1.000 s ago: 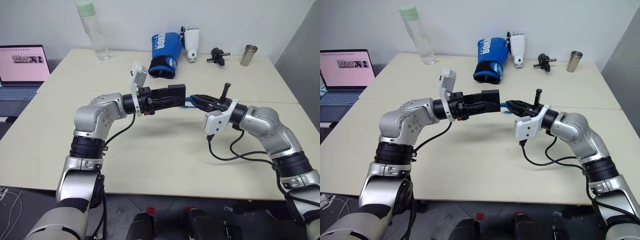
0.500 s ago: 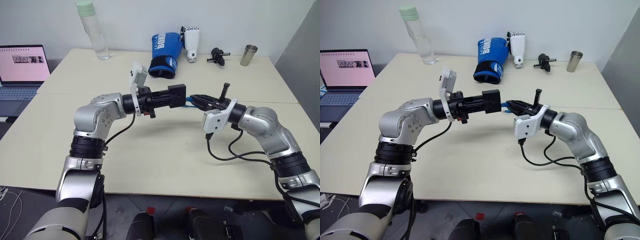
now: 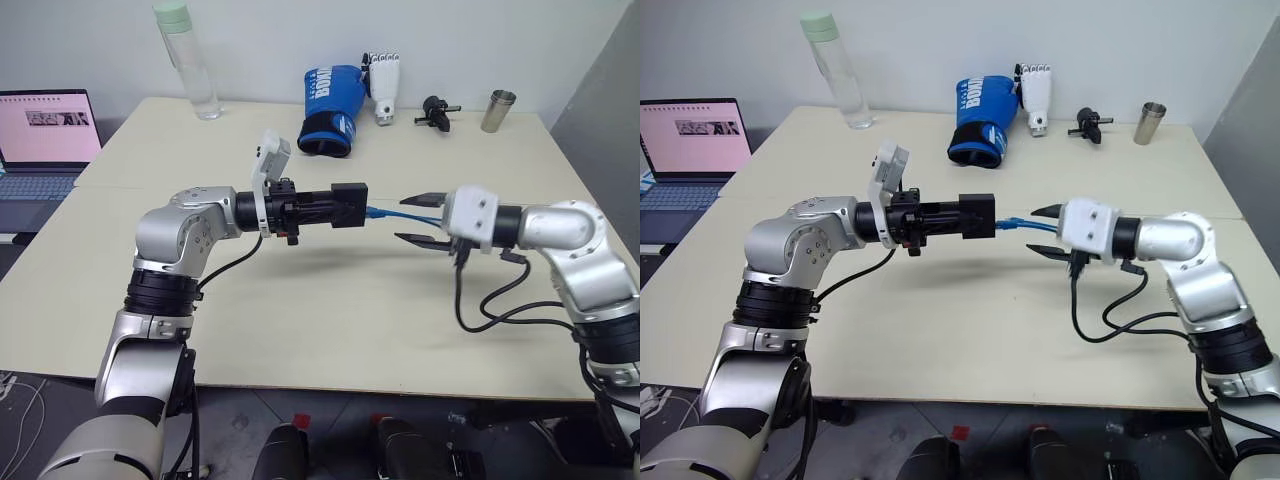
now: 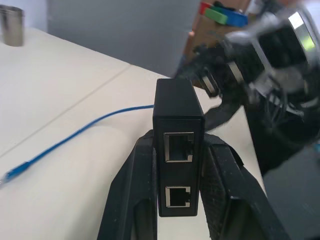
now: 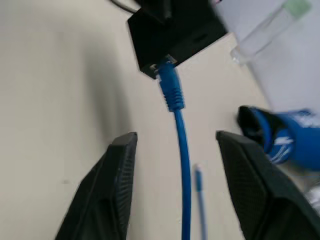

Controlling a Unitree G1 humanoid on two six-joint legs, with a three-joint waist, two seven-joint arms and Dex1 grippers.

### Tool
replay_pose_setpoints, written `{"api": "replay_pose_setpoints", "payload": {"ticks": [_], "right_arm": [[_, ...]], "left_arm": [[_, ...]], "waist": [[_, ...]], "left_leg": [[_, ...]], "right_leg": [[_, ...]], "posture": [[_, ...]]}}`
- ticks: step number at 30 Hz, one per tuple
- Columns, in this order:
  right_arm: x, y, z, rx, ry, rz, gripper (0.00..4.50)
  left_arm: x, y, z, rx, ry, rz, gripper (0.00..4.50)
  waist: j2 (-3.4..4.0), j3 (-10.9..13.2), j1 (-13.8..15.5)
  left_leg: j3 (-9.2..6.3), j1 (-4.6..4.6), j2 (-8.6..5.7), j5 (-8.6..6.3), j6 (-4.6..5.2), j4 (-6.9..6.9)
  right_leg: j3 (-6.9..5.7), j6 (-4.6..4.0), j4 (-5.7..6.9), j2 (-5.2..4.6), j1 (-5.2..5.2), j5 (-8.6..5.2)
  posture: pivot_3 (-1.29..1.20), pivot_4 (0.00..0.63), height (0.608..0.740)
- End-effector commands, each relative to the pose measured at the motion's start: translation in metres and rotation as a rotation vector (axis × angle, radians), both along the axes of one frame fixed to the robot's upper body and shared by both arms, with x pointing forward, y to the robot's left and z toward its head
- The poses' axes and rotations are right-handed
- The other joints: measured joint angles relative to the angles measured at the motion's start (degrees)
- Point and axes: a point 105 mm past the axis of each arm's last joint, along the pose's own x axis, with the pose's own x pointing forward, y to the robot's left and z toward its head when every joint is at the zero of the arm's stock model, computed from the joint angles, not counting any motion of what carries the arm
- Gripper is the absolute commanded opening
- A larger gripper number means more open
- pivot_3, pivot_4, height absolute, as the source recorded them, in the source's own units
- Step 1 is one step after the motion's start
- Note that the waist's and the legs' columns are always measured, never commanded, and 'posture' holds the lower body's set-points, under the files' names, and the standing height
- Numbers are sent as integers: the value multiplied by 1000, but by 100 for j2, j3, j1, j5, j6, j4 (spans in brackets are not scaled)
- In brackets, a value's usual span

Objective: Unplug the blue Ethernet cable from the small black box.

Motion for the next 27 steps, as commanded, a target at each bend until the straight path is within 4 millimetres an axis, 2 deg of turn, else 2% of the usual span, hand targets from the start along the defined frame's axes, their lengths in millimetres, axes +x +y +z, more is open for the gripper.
{"api": "replay_pose_setpoints", "payload": {"ticks": [1,4,5,9,12,17,27], "right_arm": [[-5,-4,50,254,300,20,3704],[-4,-6,61,326,455,35,4389],[-5,-5,62,336,500,51,4453],[-12,7,59,361,611,108,4453],[-15,23,44,337,610,116,4453],[-12,34,32,314,565,105,4453],[-4,30,27,318,563,90,4453]], "left_arm": [[-17,-2,26,-37,-56,-134,772],[-17,-1,30,-48,-57,-152,772],[-16,-1,31,-50,-59,-153,772],[-15,-3,34,-59,-70,-161,772],[-14,-5,38,-65,-90,-157,772],[-11,-6,40,-67,-103,-151,772],[-13,-6,40,-61,-109,-161,772]], "waist": [[5,3,-15],[8,4,-1],[8,4,-1],[8,5,7],[8,5,3],[8,5,0],[8,5,-2]], "left_leg": [[1,1,0,0,0,0],[-2,2,1,-1,2,-2],[-3,1,0,-1,3,-6],[1,-4,-3,-2,4,-12],[0,-9,-3,-2,4,-12],[-1,-8,-3,-2,4,-12],[-1,-8,-2,-2,3,-12]], "right_leg": [[1,0,2,1,0,0],[-6,-3,-1,2,-1,-1],[-7,-3,-4,3,0,-2],[-5,-3,-12,2,-2,-2],[-5,-3,-10,2,-8,-2],[-6,-2,-8,3,-8,-2],[-7,-2,-8,3,-9,-2]], "posture": [[0,150,740],[0,150,740],[0,150,740],[0,150,740],[0,150,740],[0,150,740],[0,150,740]]}}
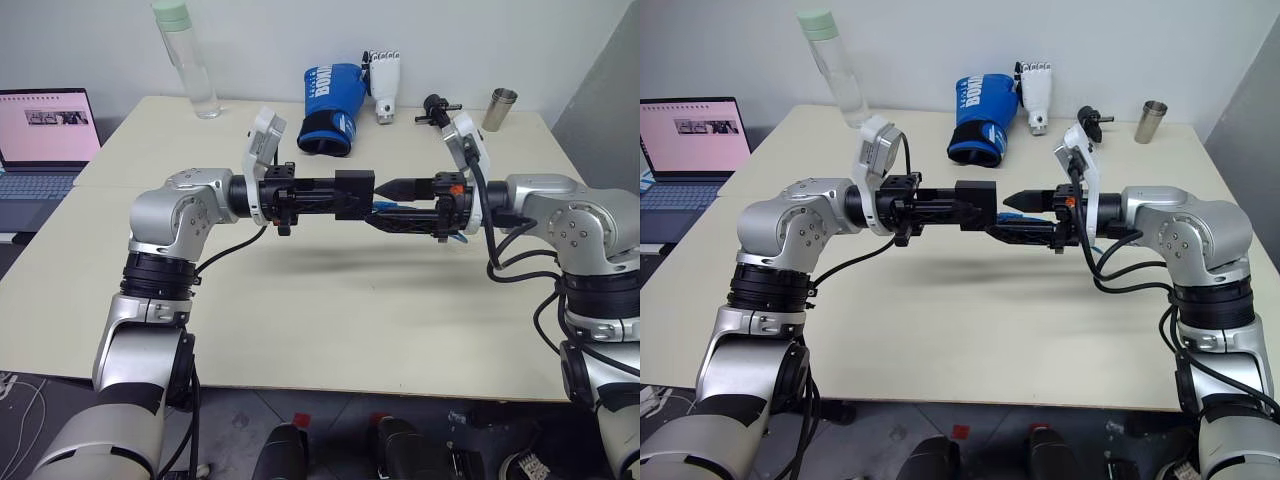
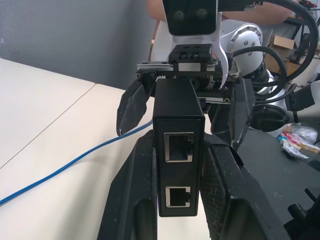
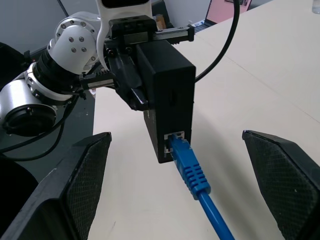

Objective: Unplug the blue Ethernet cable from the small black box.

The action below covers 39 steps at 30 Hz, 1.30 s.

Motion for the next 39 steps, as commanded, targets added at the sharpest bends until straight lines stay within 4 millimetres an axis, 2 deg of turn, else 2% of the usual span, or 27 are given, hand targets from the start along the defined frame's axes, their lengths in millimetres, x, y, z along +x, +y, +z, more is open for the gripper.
{"api": "replay_pose_setpoints", "payload": {"ticks": [1,3,14,21,26,27,30,39], "right_arm": [[-2,-4,8,8,-38,10,4277],[-3,-6,6,3,-34,14,3980],[-2,-10,-5,-57,-46,25,1421],[-1,-10,-2,-41,-36,36,34],[-4,-10,-1,-45,-26,62,34],[-5,-9,1,-41,-26,68,530],[-5,-8,6,-23,-16,79,1090],[-6,-3,13,8,25,104,1090]], "left_arm": [[-6,-2,15,-13,-68,-29,772],[-6,-2,16,-13,-67,-31,772],[-9,-5,18,-13,-68,-47,772],[-10,-5,17,-9,-63,-50,772],[-10,-4,16,-6,-61,-44,772],[-10,-4,16,-6,-62,-43,772],[-10,-3,17,-5,-61,-43,772],[-12,-5,17,-4,-59,-51,772]], "waist": [[0,0,0],[0,0,0],[0,0,-2],[0,0,-2],[0,0,-2],[0,0,-2],[0,0,-2],[0,0,-1]], "left_leg": [[0,0,0,0,0,0],[0,0,0,0,0,0],[0,0,0,0,0,-1],[0,0,0,0,0,-1],[0,0,0,0,0,-1],[0,0,0,0,0,-1],[0,0,0,0,0,-1],[1,0,0,0,0,-2]], "right_leg": [[0,0,0,0,0,0],[0,0,0,0,0,0],[0,0,-1,1,0,0],[0,0,-2,1,0,0],[0,0,-1,1,0,0],[0,0,-1,1,0,0],[1,0,-1,1,0,0],[1,0,-2,1,-1,0]], "posture": [[0,150,740],[0,150,740],[0,150,740],[0,150,740],[0,150,740],[0,150,740],[0,150,740],[0,150,740]]}}
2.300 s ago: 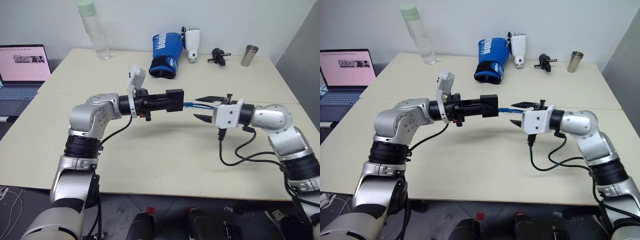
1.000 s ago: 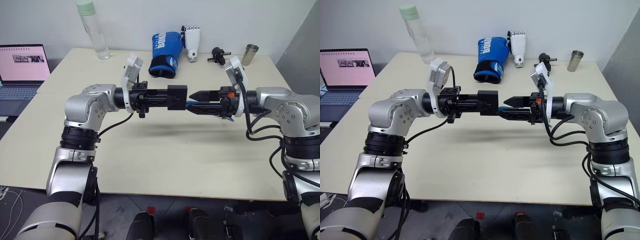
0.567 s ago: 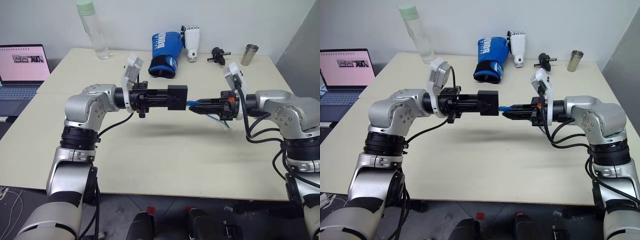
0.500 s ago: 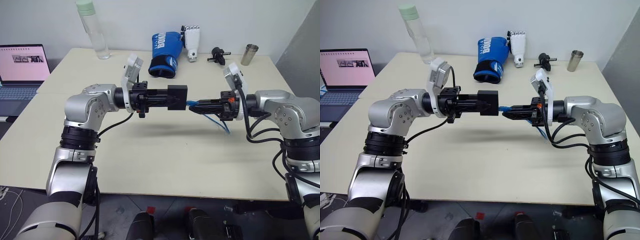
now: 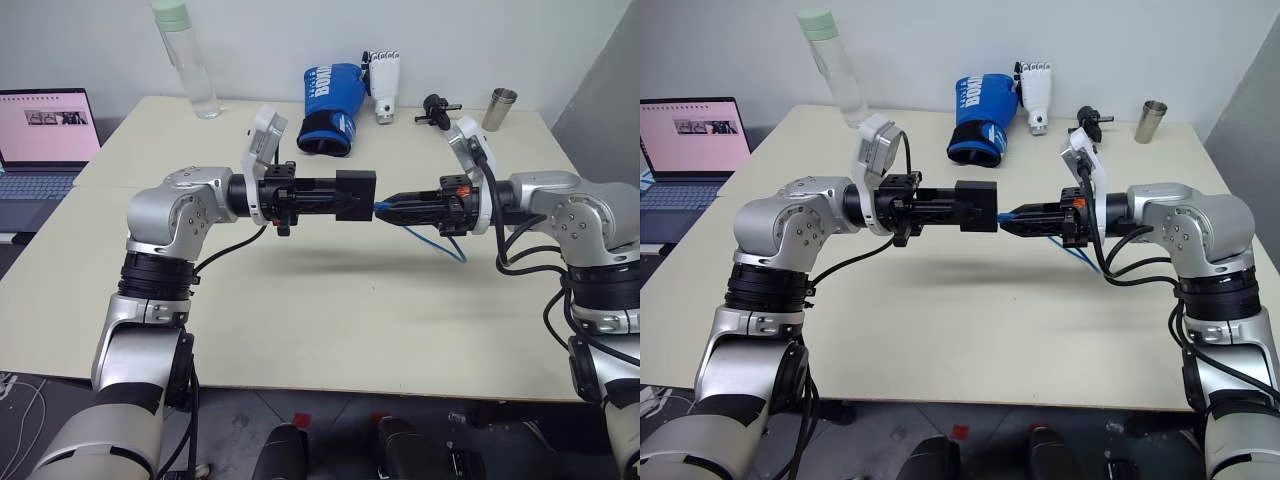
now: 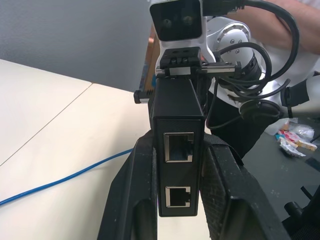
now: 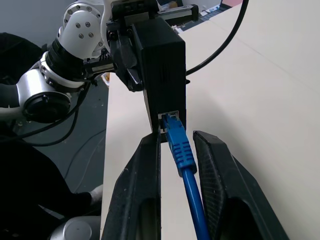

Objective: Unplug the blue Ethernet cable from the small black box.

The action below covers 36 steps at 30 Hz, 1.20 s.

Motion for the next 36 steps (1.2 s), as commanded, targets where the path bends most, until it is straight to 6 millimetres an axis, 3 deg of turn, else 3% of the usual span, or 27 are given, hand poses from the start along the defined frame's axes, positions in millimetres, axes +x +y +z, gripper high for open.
{"api": "replay_pose_setpoints", "payload": {"ticks": [1,9,13,22,24,30,36], "right_arm": [[-5,2,17,33,-39,34,1090],[-2,0,17,36,-36,20,1090],[-1,-2,17,34,-35,18,425],[0,-5,16,23,-28,21,35],[0,-11,13,4,-26,5,35],[2,-61,-9,-95,-4,-145,35],[9,-69,-25,-108,-38,-276,35]], "left_arm": [[-8,-4,14,-12,-57,-40,772],[-6,-4,14,-10,-57,-37,772],[-6,-4,13,-9,-56,-37,772],[-7,-2,11,-3,-53,-39,772],[-8,-2,11,0,-53,-36,772],[-8,3,9,10,-57,-20,772],[-8,4,10,16,-57,-18,772]], "waist": [[0,0,0],[0,0,-1],[0,0,-1],[0,0,-1],[0,0,0],[-1,1,40],[-1,1,-55]], "left_leg": [[0,0,0,0,0,0],[0,0,0,0,0,-2],[0,0,0,0,0,-2],[0,0,0,0,0,-4],[0,0,0,0,0,-4],[-4,-4,-4,0,0,-6],[7,5,2,0,0,-24]], "right_leg": [[0,0,0,0,0,0],[-1,0,0,0,0,0],[0,0,-1,0,0,0],[0,0,-1,0,-1,0],[0,0,-1,0,-1,0],[-7,1,-14,-4,2,-1],[10,1,-11,3,-3,-1]], "posture": [[0,150,740],[0,150,740],[0,150,740],[0,150,740],[0,150,740],[0,150,740],[0,150,740]]}}
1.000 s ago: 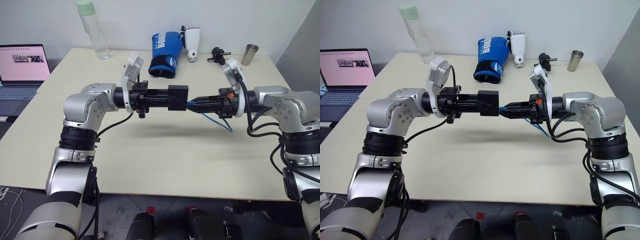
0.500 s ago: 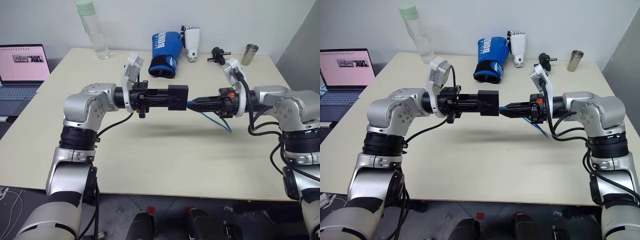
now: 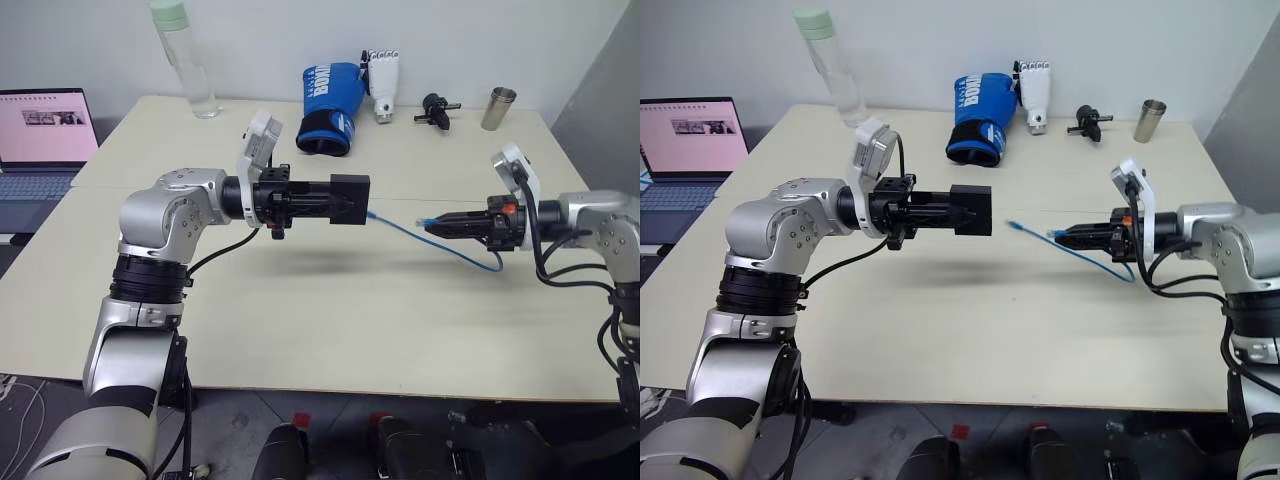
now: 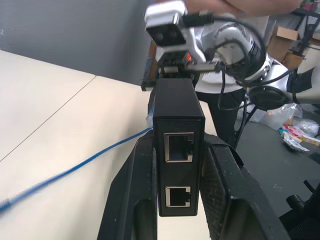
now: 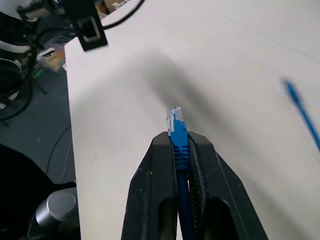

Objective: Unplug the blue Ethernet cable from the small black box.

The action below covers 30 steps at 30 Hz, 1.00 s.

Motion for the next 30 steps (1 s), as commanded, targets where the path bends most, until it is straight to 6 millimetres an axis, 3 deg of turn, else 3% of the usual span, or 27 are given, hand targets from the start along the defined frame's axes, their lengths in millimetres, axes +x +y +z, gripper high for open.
{"api": "replay_pose_setpoints", "payload": {"ticks": [1,5,7,11,13,14,19,26,30], "right_arm": [[5,1,9,-20,-133,-63,35],[16,0,-31,-240,-298,-183,35],[10,2,-58,-357,-389,-159,35],[-1,1,-91,-448,-459,-86,35],[-4,-3,-101,-446,-451,-87,740],[-4,-4,-102,-447,-453,-88,882],[-6,-6,-95,-427,-442,-60,1916],[-32,9,-73,-302,-320,63,3469],[-45,20,-27,-161,-265,99,4318]], "left_arm": [[-5,-2,13,-10,-51,-30,772],[-5,-4,13,-11,-54,-33,772],[-5,-4,12,-10,-54,-36,772],[-5,-5,12,-9,-54,-35,772],[-4,-5,12,-7,-55,-32,772],[-4,-5,12,-7,-55,-33,772],[-4,-4,12,-8,-48,-30,772],[-4,-4,11,-13,-43,-27,772],[-1,2,13,-14,-47,-2,772]], "waist": [[0,0,-27],[0,0,-7],[0,0,15],[0,0,46],[0,0,42],[0,0,41],[0,0,40],[0,0,42],[1,1,41]], "left_leg": [[-1,1,1,0,0,-2],[-2,-2,2,1,-1,-3],[-1,-5,2,0,-1,-2],[4,-11,-10,1,-2,1],[6,-9,-12,1,-2,4],[6,-7,-11,1,-2,6],[4,0,-8,2,-3,5],[2,-1,-7,2,-3,4],[-1,-1,-7,2,-3,6]], "right_leg": [[0,0,2,2,-2,0],[-2,-1,4,4,-5,-1],[-2,0,-3,3,-4,-1],[4,7,-2,-7,-9,-5],[7,8,0,-7,-8,-4],[7,8,2,-7,-6,-4],[6,7,9,-3,-5,-4],[5,7,8,-3,-4,-4],[3,6,8,-4,-1,-4]], "posture": [[0,150,740],[0,150,740],[0,150,740],[0,150,740],[0,150,740],[0,150,740],[0,150,740],[0,150,740],[0,150,740]]}}
